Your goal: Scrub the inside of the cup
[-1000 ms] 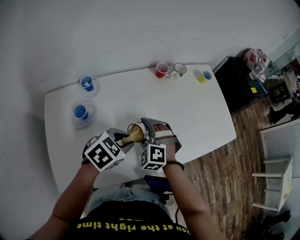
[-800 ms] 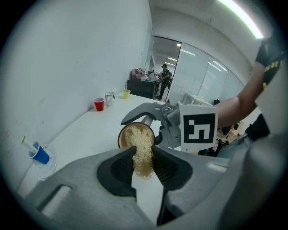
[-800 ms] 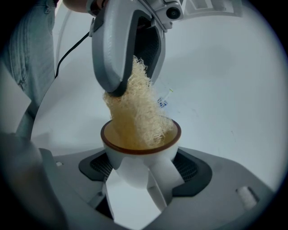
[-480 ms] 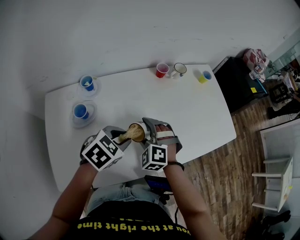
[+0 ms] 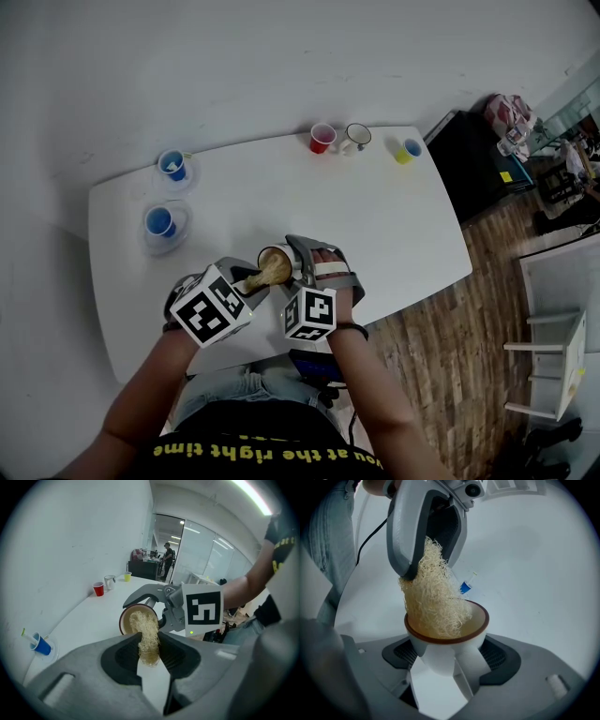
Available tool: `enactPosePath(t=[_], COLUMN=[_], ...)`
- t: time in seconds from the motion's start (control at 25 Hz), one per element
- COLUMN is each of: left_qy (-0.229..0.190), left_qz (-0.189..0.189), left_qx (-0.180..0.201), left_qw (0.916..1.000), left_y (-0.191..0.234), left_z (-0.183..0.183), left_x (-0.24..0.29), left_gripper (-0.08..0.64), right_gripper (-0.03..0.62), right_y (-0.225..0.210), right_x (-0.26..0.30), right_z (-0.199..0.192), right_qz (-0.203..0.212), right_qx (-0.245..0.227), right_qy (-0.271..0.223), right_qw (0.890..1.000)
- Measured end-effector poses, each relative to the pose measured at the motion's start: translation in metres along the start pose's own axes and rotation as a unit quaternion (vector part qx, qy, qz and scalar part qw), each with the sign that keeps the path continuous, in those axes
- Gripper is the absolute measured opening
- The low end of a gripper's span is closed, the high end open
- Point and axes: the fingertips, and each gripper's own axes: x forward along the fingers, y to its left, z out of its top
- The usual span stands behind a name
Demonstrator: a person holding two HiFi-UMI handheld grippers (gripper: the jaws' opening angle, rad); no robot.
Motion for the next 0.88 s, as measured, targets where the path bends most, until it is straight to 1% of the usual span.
enactPosePath(t=[0.08, 0.2, 0.32, 0.6, 0.76, 0.88], left_qy=[0.0, 0.002, 0.009, 0.026, 0.025, 0.022], left_qz=[0.01, 0.028, 0.035, 0.02, 0.008, 0.011], left_qx=[-0.004, 0.0, 0.001, 0.01, 0.012, 0.012], left_qw=[0.9999, 0.9996, 0.9993, 0.9994, 0.9996, 0.9996], left_y=[0.003, 0.011, 0.014, 0.009, 0.002, 0.002], left_z=[-0.001, 0.0, -0.002, -0.005, -0.002, 0.0], left_x=[-0.001, 0.0, 0.004, 0.013, 0.014, 0.013], left_gripper=[0.1, 0.1, 0.1, 0.1, 0.1, 0.1], right_gripper=[0.394, 0.394, 0.394, 0.394, 0.394, 0.394], right_y=[-0.001, 0.001, 0.004, 0.006, 0.008, 0.009], right_x=[-0.001, -0.003, -0.005, -0.003, -0.004, -0.004], right_z=[0.0, 0.002, 0.005, 0.007, 0.007, 0.01], right_qz=[-0.001, 0.001, 0.002, 0.005, 0.007, 0.008], right_qx=[0.002, 0.004, 0.005, -0.009, -0.01, -0.006], right_qy=[-0.001, -0.006, -0.01, -0.009, -0.009, -0.013], right_qw=[1.0, 1.0, 1.0, 1.0, 1.0, 1.0])
